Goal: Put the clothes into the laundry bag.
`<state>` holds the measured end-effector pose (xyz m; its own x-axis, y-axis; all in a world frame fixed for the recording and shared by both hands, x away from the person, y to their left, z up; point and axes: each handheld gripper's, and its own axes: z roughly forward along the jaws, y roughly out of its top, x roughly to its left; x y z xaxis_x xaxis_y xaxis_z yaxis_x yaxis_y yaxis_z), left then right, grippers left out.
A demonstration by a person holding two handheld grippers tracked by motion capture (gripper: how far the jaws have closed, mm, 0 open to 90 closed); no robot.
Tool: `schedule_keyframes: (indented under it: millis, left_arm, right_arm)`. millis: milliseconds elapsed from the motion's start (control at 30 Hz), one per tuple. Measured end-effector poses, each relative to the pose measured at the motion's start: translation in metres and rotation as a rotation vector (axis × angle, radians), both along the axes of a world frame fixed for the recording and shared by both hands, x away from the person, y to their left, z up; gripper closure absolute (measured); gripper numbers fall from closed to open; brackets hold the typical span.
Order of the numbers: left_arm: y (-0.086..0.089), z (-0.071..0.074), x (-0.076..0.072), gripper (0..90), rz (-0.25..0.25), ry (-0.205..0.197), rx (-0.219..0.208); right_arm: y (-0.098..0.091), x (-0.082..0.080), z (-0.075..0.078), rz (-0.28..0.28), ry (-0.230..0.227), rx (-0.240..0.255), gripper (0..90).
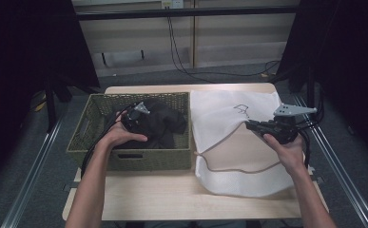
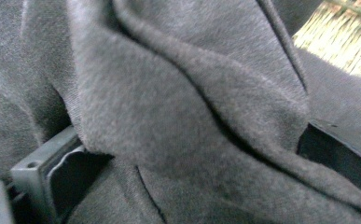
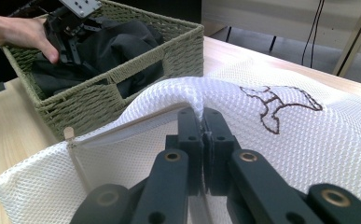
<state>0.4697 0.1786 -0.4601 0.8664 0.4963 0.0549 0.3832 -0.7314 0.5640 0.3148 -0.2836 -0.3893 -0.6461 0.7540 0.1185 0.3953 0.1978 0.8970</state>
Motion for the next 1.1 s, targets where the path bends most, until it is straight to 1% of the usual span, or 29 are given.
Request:
schedule_keyframes:
  millis: [33, 100, 133, 167, 200, 233, 300, 333, 367, 433, 467, 533, 567, 600, 633, 667, 700, 733, 767, 800, 833, 867, 900, 933, 967, 1000, 1033, 1067, 1100]
  left_arm:
    - [-0.001, -0.001, 0.002, 4.8, 0.020, 0.006, 0.000]
    - [-0.002, -0.001, 0.003, 9.4, 0.030, 0.004, 0.021]
    - [-0.003, 0.000, 0.003, 12.0, 0.040, 0.009, 0.022]
    - [-0.002, 0.002, 0.006, 15.2, 0.020, 0.012, 0.068]
    - [-0.004, 0.001, 0.005, 17.4, 0.055, 0.010, 0.031]
    - [-0.003, 0.004, 0.007, 25.3, 0.050, 0.007, 0.065]
    - [-0.005, 0.005, 0.008, 27.1, 0.061, 0.014, 0.076]
    - [-0.006, 0.005, 0.008, 32.0, 0.081, 0.007, 0.064]
    - [-0.005, 0.007, 0.010, 36.0, 0.066, 0.006, 0.087]
    - [-0.004, 0.009, 0.012, 45.5, 0.096, 0.020, 0.047]
    - [-0.001, 0.011, 0.015, 49.8, 0.075, 0.021, 0.066]
    - [-0.003, 0.012, 0.015, 58.0, 0.099, 0.021, 0.037]
    - [-0.005, 0.014, 0.014, 59.5, 0.093, 0.010, 0.034]
    - [-0.004, 0.016, 0.014, 63.9, 0.072, 0.002, 0.052]
    - [-0.004, 0.017, 0.012, 64.5, 0.087, 0.006, 0.028]
    - [-0.003, 0.019, 0.011, 65.3, 0.091, -0.015, 0.027]
    - [-0.003, 0.023, 0.010, 66.3, 0.104, -0.010, -0.010]
    - [-0.002, 0.027, 0.008, 67.0, 0.106, -0.019, -0.026]
    - [-0.001, 0.032, 0.006, 67.7, 0.117, -0.031, -0.054]
    - [0.001, 0.037, 0.004, 68.6, 0.110, -0.039, -0.076]
    - [0.002, 0.042, 0.002, 69.5, 0.120, -0.061, -0.093]
    - [0.006, 0.048, 0.000, 69.8, 0.109, -0.064, -0.107]
    - [0.008, 0.051, -0.003, 69.8, 0.116, -0.081, -0.138]
    - [0.012, 0.055, -0.005, 69.9, 0.114, -0.095, -0.148]
    - [0.015, 0.057, -0.008, 69.9, 0.118, -0.108, -0.172]
    - [0.018, 0.059, -0.010, 69.9, 0.123, -0.111, -0.195]
    - [0.022, 0.061, -0.011, 69.9, 0.120, -0.122, -0.203]
    - [0.027, 0.063, -0.013, 70.0, 0.130, -0.121, -0.241]
    - [0.030, 0.064, -0.015, 70.1, 0.135, -0.125, -0.266]
  right_arm:
    - [0.000, 0.000, 0.000, -0.001, 0.001, 0.001, 87.7]
    - [0.000, -0.001, 0.001, -0.001, -0.005, 0.003, 87.6]
    - [0.000, -0.001, 0.000, -0.003, -0.003, 0.001, 87.7]
    - [0.000, -0.001, 0.000, -0.001, -0.005, -0.001, 87.7]
    - [0.000, 0.000, 0.000, 0.001, -0.005, 0.000, 87.7]
    - [0.001, -0.001, 0.000, -0.001, -0.004, -0.002, 87.7]
    - [0.001, -0.001, 0.000, 0.000, -0.005, -0.002, 87.7]
    - [0.001, -0.001, 0.000, -0.001, -0.008, -0.001, 87.7]
    - [0.001, -0.001, 0.000, -0.003, -0.005, 0.002, 87.7]
    - [0.000, -0.001, 0.001, -0.006, -0.008, 0.006, 87.7]
    - [0.000, -0.002, 0.001, -0.007, -0.013, 0.007, 87.7]
    - [0.000, -0.002, 0.002, -0.005, -0.018, 0.006, 87.7]
    - [0.000, -0.002, 0.003, -0.004, -0.017, 0.009, 87.7]
    - [-0.001, -0.002, 0.003, -0.004, -0.018, 0.011, 87.7]
    - [-0.001, -0.002, 0.003, -0.001, -0.018, 0.012, 87.7]
    - [-0.001, -0.001, 0.003, 0.001, -0.017, 0.010, 87.7]
    - [-0.001, -0.001, 0.003, 0.003, -0.015, 0.014, 87.7]
    - [0.000, -0.001, 0.003, 0.001, -0.014, 0.018, 87.7]
    - [0.000, -0.001, 0.003, 0.001, -0.014, 0.019, 87.7]
    - [0.001, -0.001, 0.003, -0.001, -0.015, 0.017, 87.7]
    - [0.001, -0.001, 0.003, -0.002, -0.016, 0.014, 87.7]
    - [0.001, -0.001, 0.003, -0.001, -0.019, 0.014, 87.7]
    - [0.001, -0.002, 0.004, -0.002, -0.018, 0.017, 87.7]
    - [0.000, -0.002, 0.004, -0.002, -0.020, 0.015, 87.7]
    - [0.000, -0.002, 0.004, -0.003, -0.020, 0.015, 87.6]
    - [0.001, -0.003, 0.004, -0.006, -0.020, 0.017, 87.6]
    - [0.000, -0.003, 0.004, -0.006, -0.022, 0.019, 87.6]
    - [0.000, -0.003, 0.005, -0.006, -0.023, 0.021, 87.6]
    - [0.000, -0.003, 0.005, -0.006, -0.024, 0.019, 87.6]
